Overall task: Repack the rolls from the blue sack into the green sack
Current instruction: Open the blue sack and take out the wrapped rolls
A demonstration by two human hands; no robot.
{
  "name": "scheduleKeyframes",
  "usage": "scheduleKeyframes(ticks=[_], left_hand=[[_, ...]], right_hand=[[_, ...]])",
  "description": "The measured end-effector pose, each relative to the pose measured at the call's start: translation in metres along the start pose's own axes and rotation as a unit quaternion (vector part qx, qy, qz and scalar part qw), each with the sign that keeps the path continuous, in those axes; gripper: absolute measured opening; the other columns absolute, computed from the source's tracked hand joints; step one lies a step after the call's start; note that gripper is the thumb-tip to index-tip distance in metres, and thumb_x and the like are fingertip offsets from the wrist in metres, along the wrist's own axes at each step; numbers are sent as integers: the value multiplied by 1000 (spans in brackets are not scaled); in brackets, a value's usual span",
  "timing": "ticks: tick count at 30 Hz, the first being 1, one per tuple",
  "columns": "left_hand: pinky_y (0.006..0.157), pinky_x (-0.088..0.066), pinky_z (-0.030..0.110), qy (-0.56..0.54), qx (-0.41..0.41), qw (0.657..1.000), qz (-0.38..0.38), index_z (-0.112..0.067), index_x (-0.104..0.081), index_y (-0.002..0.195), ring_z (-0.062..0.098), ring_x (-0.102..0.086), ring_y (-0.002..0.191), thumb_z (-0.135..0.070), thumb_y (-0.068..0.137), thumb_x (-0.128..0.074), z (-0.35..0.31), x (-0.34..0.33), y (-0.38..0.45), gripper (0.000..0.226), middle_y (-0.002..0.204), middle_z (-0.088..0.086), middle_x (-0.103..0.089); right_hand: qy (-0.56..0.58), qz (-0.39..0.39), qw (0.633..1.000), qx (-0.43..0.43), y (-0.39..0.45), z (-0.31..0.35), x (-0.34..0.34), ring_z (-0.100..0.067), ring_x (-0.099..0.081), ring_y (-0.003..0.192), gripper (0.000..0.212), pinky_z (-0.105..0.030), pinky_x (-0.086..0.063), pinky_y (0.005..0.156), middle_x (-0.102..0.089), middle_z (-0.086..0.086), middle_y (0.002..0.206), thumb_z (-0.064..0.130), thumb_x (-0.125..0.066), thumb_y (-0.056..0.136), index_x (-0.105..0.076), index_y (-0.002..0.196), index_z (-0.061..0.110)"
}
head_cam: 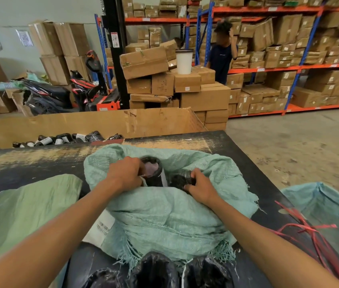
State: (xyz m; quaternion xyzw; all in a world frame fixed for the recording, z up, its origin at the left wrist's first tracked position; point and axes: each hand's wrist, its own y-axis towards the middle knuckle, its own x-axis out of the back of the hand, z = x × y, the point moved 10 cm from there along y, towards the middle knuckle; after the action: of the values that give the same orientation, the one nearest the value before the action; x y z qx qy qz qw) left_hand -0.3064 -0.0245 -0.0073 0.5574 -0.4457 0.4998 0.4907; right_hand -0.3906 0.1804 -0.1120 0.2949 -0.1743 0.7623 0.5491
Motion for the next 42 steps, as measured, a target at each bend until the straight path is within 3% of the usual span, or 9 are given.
scheduleKeyframes(ticks=[3,7,12,17,22,27,31,39,42], left_hand=[[56,-38,26,-34,-18,998,-49,-27,-59,104,18,-57,74,-18,83,-56,-8,24,-7,22,89,-3,-63],[58,-37,29,-170,-30,984,49,-12,-54,98,20,-55,76,-18,88,-54,-8,13,-11,12,80,2,-59],[65,-39,27,-295,-19,951,85,-11,-58,96,14,-53,72,-38,87,-61,-4,17,-29,28,83,0,-60],[93,-38,41,-85,-22,988,-130,-30,-61,127,22,-46,112,-54,86,-63,6,58,-35,48,122,-10,-60],[91,-50,47,-338,-52,891,-299,-17,-65,118,23,-58,105,-34,86,-69,14,128,-64,36,118,0,-63],[94,-50,41,-407,-99,839,-347,-21,-57,102,18,-47,119,-36,86,-60,4,174,-132,22,128,-8,-40],[86,-42,7,-474,-123,826,-277,-17,-58,93,13,-49,117,-31,77,-64,2,159,-198,23,130,-1,-48],[87,-52,31,-526,-208,820,-90,-15,-68,85,17,-55,121,-29,68,-75,-20,118,-292,23,130,-3,-53],[93,-52,38,-514,-220,829,-24,-19,-71,85,21,-56,122,-23,69,-80,-35,95,-319,19,133,-5,-53]], right_hand=[[47,-47,997,40,-7,28,34,-11,-44,71,33,-27,-34,59,-51,3,86,12,-71,85,-39,93,16],[92,-48,993,63,-18,57,53,-9,-47,66,36,-16,-37,51,-53,4,87,10,-72,83,-40,89,25],[91,-53,993,44,-31,75,63,-31,-59,91,39,-55,-50,83,-56,1,91,29,-73,75,-36,79,38],[89,-127,985,77,-55,104,88,-17,-55,90,34,-46,-34,94,-58,12,89,28,-73,82,-40,85,35],[295,-139,937,128,-84,135,114,-24,-60,104,28,-39,-58,75,-61,-7,110,14,-70,89,-46,93,27],[439,-89,893,46,-128,138,116,-24,-64,103,40,-33,-54,49,-59,-7,121,25,-62,96,-39,127,13],[348,27,937,-15,-176,126,96,-23,-67,100,46,-33,-57,50,-63,-9,119,23,-67,93,-46,133,11],[141,196,968,-71,-287,91,65,-12,-64,105,88,-42,-61,73,-36,2,153,38,-76,82,-30,153,11],[112,283,951,-63,-329,76,47,-20,-67,108,57,-46,-61,77,-56,-14,134,35,-76,84,-55,132,13]])
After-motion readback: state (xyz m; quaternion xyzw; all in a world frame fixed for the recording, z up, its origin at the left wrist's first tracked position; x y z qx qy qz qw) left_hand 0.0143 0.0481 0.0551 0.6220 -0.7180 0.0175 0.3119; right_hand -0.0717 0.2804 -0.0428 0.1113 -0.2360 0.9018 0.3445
